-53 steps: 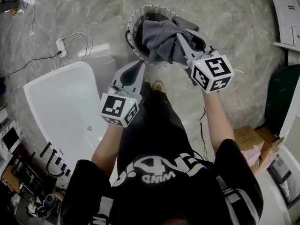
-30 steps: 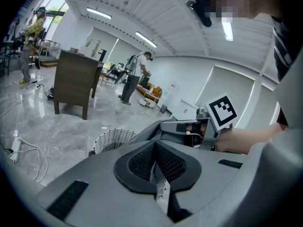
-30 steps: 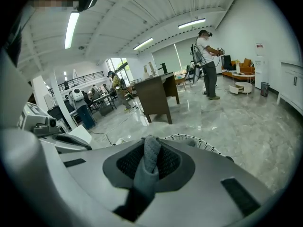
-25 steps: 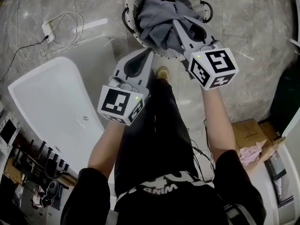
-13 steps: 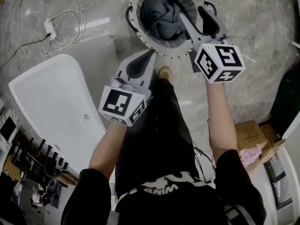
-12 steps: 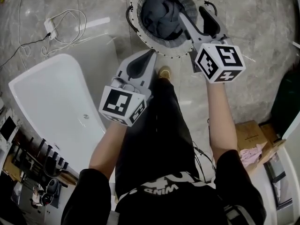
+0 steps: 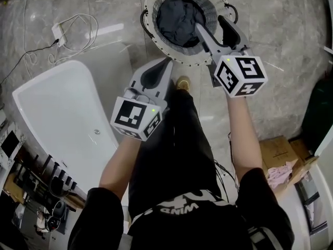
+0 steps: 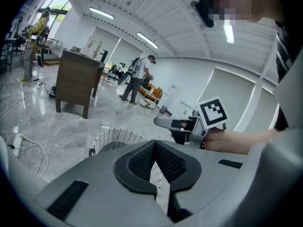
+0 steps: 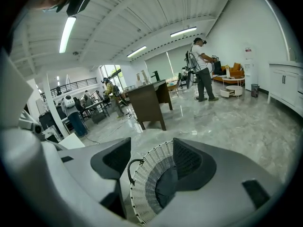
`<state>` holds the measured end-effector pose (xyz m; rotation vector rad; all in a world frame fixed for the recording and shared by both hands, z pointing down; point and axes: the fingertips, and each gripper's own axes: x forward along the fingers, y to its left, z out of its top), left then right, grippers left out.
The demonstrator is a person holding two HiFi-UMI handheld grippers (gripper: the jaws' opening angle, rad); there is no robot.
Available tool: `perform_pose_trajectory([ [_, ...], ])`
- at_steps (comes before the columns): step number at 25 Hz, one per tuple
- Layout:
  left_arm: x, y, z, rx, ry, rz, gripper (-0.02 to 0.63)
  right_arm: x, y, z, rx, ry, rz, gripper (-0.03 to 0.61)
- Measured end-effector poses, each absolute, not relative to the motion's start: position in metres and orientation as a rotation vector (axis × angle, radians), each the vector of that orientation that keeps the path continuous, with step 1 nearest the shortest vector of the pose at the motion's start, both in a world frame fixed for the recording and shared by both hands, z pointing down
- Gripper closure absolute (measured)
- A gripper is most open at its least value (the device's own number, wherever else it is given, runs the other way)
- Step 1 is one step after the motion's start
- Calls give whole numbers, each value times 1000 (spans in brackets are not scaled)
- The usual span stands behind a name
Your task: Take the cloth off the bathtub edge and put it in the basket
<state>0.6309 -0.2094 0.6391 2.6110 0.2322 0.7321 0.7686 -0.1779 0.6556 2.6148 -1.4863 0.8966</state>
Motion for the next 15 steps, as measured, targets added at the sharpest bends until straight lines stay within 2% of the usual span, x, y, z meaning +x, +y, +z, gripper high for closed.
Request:
perform_pose_trajectory([
  [3,630,-211,618,2616,228,716,598,753,-173,634,2589,-1515,903,340],
  [8,629,-209,551,2644,265,682,598,727,-151,566,2608,-1550,920,546],
  [15,626,-201,426,2667,291,584,598,685,-121,440,2585,-1678,822,565],
])
